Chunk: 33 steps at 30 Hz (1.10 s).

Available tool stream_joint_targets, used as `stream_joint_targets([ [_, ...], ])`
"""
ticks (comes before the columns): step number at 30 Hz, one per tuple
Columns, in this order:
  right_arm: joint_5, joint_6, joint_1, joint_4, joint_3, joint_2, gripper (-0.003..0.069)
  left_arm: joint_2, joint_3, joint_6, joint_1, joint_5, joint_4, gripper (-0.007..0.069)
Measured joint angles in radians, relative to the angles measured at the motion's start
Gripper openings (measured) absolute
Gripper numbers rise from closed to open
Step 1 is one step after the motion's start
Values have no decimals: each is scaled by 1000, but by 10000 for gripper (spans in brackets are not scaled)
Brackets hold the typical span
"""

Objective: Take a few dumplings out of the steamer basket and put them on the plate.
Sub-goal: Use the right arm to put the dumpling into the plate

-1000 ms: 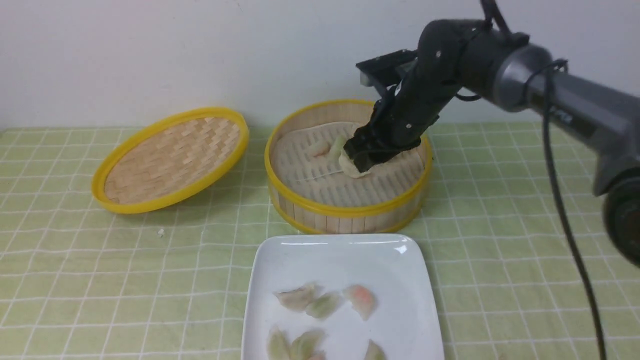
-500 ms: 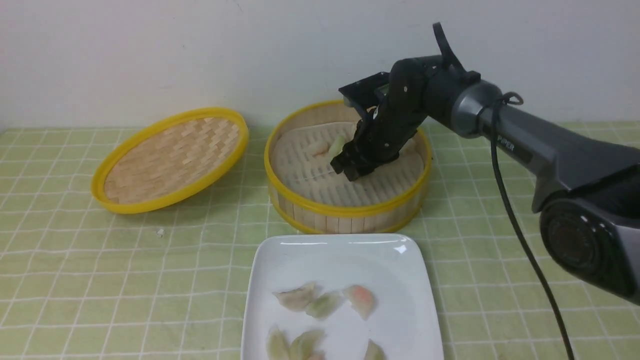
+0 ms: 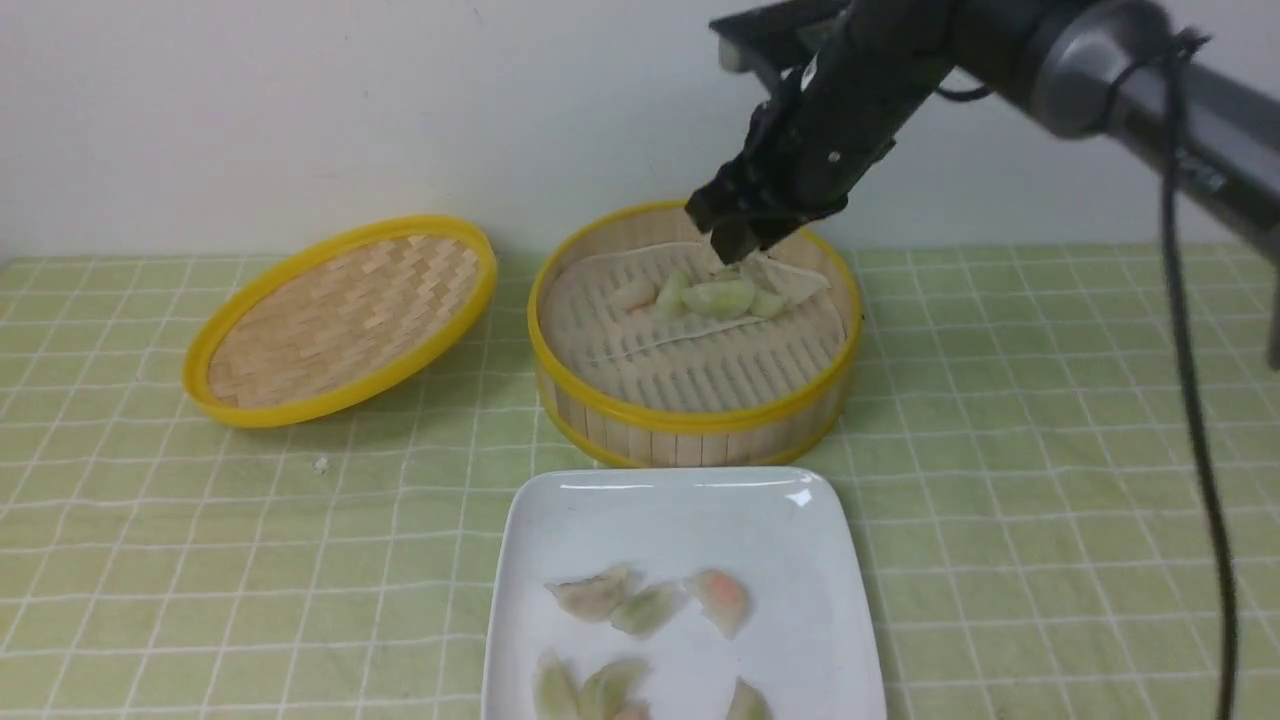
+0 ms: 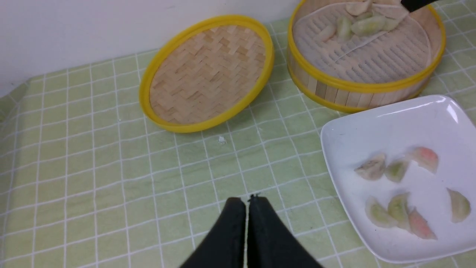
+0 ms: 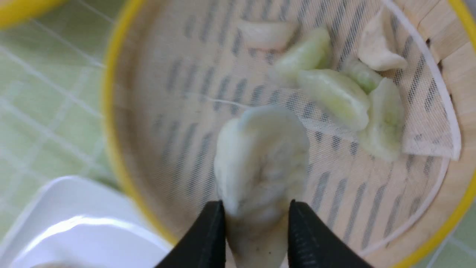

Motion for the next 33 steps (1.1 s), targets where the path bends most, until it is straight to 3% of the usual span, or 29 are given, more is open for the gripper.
stream_joint_targets([
  [8,2,-43,72,79,607,-461,196,0,0,0,0,0,-20,-6],
  [15,-189,-6,145,81,1003,-534,196,0,0,0,0,0,-33,-6],
  [20,-296,2,160,82,1075,-474,207,0,0,0,0,0,-52,-6],
  [23,-327,4,160,83,1074,-445,260,0,0,0,0,0,-55,-6],
  [29,-325,32,158,50,992,-425,460,0,0,0,0,0,-57,-6],
  [33,-314,88,122,-56,842,-419,488,0,0,0,0,0,-57,-6],
])
